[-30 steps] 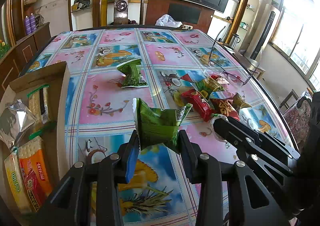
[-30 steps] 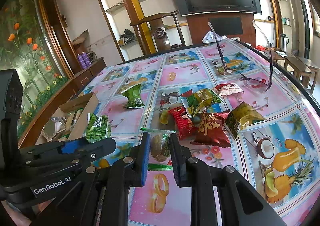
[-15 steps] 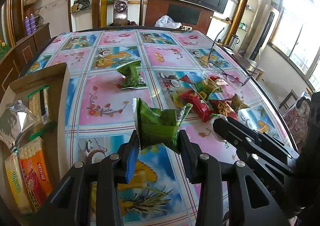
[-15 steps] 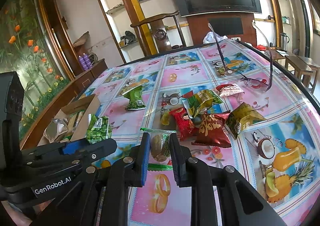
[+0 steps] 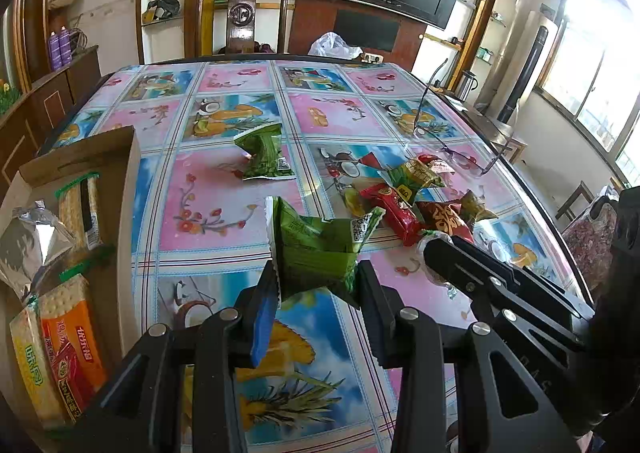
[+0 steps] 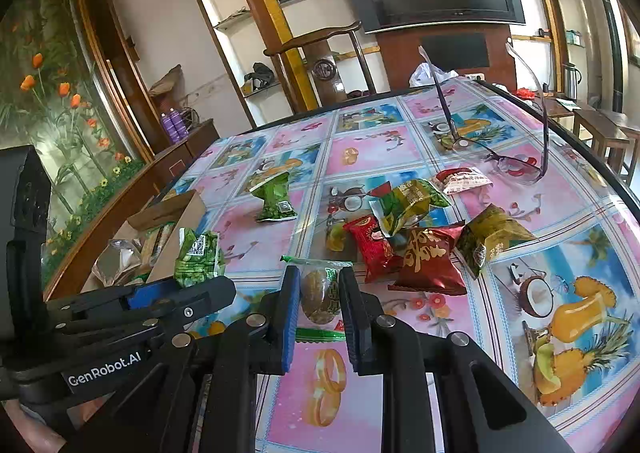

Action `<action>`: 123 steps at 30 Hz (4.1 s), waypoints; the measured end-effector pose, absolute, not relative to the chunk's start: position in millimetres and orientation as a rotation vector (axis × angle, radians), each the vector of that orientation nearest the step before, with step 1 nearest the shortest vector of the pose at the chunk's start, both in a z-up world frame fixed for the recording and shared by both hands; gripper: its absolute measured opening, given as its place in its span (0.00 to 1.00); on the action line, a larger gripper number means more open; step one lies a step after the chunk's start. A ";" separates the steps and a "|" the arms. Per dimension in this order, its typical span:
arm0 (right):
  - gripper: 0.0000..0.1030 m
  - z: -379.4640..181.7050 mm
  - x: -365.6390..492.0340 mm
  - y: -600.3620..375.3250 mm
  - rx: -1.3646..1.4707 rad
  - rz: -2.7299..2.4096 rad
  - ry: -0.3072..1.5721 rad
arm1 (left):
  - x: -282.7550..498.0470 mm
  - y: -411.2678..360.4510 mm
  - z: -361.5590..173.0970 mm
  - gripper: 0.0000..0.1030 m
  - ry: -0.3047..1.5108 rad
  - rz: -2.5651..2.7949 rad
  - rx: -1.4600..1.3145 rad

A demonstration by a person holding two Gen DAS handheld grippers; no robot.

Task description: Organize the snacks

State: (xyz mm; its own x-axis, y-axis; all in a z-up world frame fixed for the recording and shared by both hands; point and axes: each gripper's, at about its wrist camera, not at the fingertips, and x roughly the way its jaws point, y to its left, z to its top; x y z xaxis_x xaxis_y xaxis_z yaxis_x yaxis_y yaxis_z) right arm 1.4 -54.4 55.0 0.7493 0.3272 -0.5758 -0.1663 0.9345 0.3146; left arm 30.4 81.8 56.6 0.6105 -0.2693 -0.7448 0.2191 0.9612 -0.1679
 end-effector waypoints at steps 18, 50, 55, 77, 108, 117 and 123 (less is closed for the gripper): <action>0.21 54.7 0.9 -56.2 0.254 0.274 0.668 | 29.6 83.8 57.3 0.36 0.867 -0.286 -0.065; 0.21 57.6 -6.0 -38.2 0.249 0.305 0.646 | 34.6 189.5 98.8 0.36 0.733 -0.172 -0.242; 0.21 63.1 -11.4 -8.4 0.245 0.386 0.652 | 39.1 232.9 102.2 0.37 0.721 -0.114 -0.311; 0.22 49.8 -0.3 168.3 0.121 0.721 0.767 | 56.2 317.5 70.0 0.37 0.826 0.046 -0.388; 0.30 44.9 46.9 -94.8 0.389 0.162 0.734 | 35.5 263.5 98.1 0.50 0.646 -0.139 -0.268; 0.31 36.7 57.2 -123.7 0.412 0.106 0.772 | 28.2 233.1 99.5 0.50 0.640 -0.221 -0.207; 0.37 25.7 62.3 -116.6 0.367 0.119 0.818 | 22.9 221.0 99.7 0.51 0.642 -0.261 -0.193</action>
